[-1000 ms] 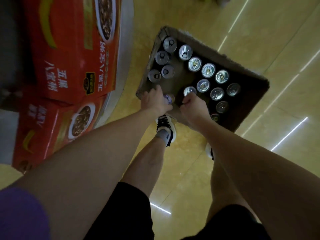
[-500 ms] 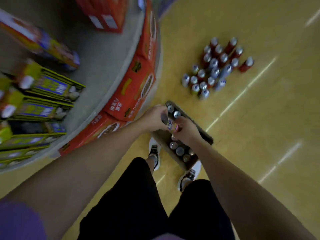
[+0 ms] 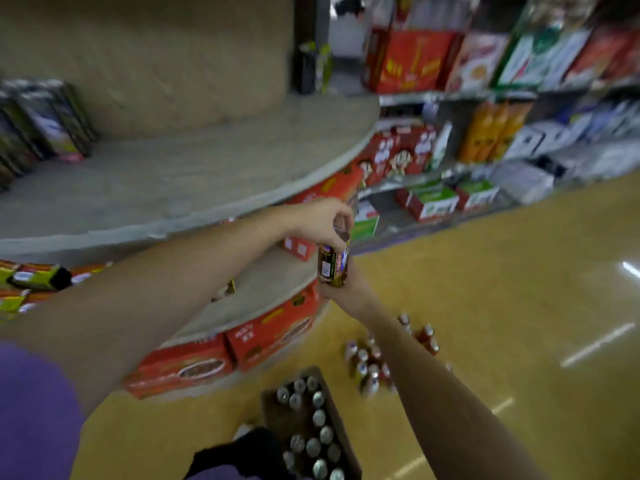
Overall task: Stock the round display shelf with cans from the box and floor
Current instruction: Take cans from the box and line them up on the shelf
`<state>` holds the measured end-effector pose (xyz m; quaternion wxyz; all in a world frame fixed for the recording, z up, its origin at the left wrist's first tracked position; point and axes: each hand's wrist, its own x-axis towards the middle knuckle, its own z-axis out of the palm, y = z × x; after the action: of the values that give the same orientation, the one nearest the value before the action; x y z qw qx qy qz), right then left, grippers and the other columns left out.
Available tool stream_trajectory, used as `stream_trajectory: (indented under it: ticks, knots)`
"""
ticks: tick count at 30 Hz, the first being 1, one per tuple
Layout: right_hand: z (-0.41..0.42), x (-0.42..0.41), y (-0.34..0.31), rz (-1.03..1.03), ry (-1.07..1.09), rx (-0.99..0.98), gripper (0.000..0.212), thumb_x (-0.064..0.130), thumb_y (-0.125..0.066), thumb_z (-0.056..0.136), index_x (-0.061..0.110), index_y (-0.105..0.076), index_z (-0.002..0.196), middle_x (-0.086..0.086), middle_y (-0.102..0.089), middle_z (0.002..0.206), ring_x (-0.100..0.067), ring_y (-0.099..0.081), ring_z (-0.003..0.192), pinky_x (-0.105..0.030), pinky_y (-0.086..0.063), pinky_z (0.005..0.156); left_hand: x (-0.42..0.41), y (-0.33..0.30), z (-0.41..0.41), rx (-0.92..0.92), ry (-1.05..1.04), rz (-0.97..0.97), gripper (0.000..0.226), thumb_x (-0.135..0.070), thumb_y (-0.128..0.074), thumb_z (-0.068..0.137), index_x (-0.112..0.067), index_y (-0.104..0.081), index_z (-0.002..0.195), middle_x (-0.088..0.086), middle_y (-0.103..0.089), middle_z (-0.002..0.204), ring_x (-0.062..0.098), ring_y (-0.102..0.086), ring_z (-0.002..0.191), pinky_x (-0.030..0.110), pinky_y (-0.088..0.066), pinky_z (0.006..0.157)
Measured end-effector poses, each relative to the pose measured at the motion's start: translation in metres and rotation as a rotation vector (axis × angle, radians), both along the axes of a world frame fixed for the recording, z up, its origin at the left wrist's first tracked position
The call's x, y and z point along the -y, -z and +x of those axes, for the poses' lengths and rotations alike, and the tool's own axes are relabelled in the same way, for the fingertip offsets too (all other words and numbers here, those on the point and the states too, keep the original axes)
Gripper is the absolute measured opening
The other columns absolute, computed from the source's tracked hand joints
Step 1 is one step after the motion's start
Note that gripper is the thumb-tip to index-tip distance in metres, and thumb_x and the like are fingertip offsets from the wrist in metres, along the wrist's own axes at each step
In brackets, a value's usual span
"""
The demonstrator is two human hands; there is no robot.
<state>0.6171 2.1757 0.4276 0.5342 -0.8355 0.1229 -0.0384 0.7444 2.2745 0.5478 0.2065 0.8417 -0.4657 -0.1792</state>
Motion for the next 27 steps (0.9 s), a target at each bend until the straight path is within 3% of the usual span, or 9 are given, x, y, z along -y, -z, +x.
stream_trajectory:
  ticks: [5,8,10,16,20,27]
  knots:
    - [0.049,-0.021,-0.092,0.012,-0.103,0.106,0.072,0.018,-0.084,0.07,0.021,-0.047,0.132,-0.002,-0.068,0.112,-0.021,-0.067,0.1,-0.046,-0.054,0.09,-0.041,-0.096,0.018,0.108,-0.139,-0.153,0.025,-0.021,-0.079,0.072,-0.009,-0.071,0.094,0.004,-0.071,0.088,0.015,-0.064,0.078,0.024,-0.049,0.064]
    - [0.077,-0.042,-0.129,0.062,-0.169,0.146,0.063,0.005,-0.082,0.07,0.018,-0.052,0.123,-0.002,-0.069,0.11,-0.013,-0.066,0.096,-0.039,-0.055,0.093,-0.071,-0.135,0.03,0.162,-0.216,-0.221,0.024,-0.024,-0.08,0.073,-0.009,-0.073,0.09,0.004,-0.072,0.085,0.013,-0.065,0.075,0.028,-0.052,0.066]
    - [0.091,-0.061,-0.148,0.077,-0.192,0.178,0.062,0.008,-0.083,0.071,0.024,-0.052,0.122,0.002,-0.068,0.111,-0.01,-0.065,0.1,-0.034,-0.053,0.094,-0.092,-0.158,0.036,0.19,-0.252,-0.232,0.026,-0.027,-0.08,0.075,-0.008,-0.074,0.091,0.004,-0.073,0.086,0.011,-0.064,0.075,0.03,-0.053,0.068]
    - [0.134,-0.116,-0.185,0.239,-0.271,0.189,0.073,0.019,-0.084,0.067,0.024,-0.053,0.133,0.002,-0.069,0.12,-0.015,-0.063,0.113,-0.04,-0.045,0.104,-0.164,-0.215,0.065,0.268,-0.25,-0.246,0.035,-0.045,-0.081,0.073,-0.013,-0.077,0.088,-0.002,-0.075,0.081,0.01,-0.07,0.078,0.032,-0.058,0.072]
    - [0.164,-0.158,-0.205,0.269,-0.337,0.223,0.067,0.012,-0.082,0.064,0.016,-0.058,0.127,-0.008,-0.071,0.115,-0.022,-0.066,0.108,-0.044,-0.048,0.098,-0.218,-0.245,0.09,0.237,-0.204,-0.19,0.035,-0.042,-0.083,0.073,-0.015,-0.076,0.094,-0.009,-0.073,0.077,0.002,-0.067,0.071,0.026,-0.055,0.066]
    - [0.236,-0.254,-0.219,0.206,-0.332,0.214,0.067,0.011,-0.09,0.059,0.013,-0.062,0.12,-0.007,-0.073,0.107,-0.019,-0.069,0.098,-0.034,-0.055,0.086,-0.323,-0.263,0.16,0.148,-0.174,-0.062,0.04,-0.024,-0.085,0.073,-0.016,-0.071,0.11,-0.003,-0.073,0.1,0.016,-0.069,0.096,0.037,-0.058,0.086]
